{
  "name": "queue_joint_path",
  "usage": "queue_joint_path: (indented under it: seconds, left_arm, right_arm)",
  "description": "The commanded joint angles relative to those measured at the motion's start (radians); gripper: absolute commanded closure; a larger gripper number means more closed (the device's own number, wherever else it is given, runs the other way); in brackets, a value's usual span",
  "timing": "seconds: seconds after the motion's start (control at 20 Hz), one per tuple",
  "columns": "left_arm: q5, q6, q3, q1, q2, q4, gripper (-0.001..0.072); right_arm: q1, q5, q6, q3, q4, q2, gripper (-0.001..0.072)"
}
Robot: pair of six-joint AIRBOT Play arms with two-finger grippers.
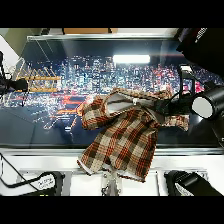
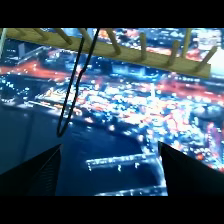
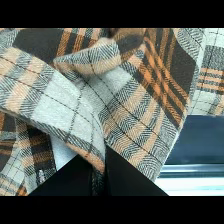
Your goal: Fold the clothes and pants, and hang the long-sleeved shirts on hangers.
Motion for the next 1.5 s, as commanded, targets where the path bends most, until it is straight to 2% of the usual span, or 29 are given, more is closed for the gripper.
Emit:
queue_joint_path:
  seconds: [0.0,0.25,0.55,0.9,0.95,1.45]
  left_arm:
    - [0.047,0.049,0.098,0.058,-0.192,0.008,0.0062]
    - [-0.01,0.048,0.266,0.059,-0.423,0.06,0.0062]
    - [-0.018,0.048,0.388,0.068,-0.575,0.085,0.0062]
    - [0.002,0.048,0.398,0.079,-0.626,0.084,0.0063]
    - [0.003,0.048,0.398,0.079,-0.626,0.083,0.0092]
    - [0.028,0.048,0.398,0.08,-0.631,0.081,0.009]
  right_arm:
    - [0.001,0.0,0.0,0.0,0.0,-0.008,0.0673]
    - [0.0,0.0,0.0,0.0,0.0,-0.01,0.0673]
    - [0.0,0.0,0.0,0.0,0.0,-0.01,0.0672]
    - [0.001,0.0,0.0,0.0,0.0,-0.013,0.0672]
    - [0.001,0.0,0.0,0.0,0.0,-0.013,0.0673]
    - [0.0,0.0,0.0,0.0,0.0,-0.014,0.0673]
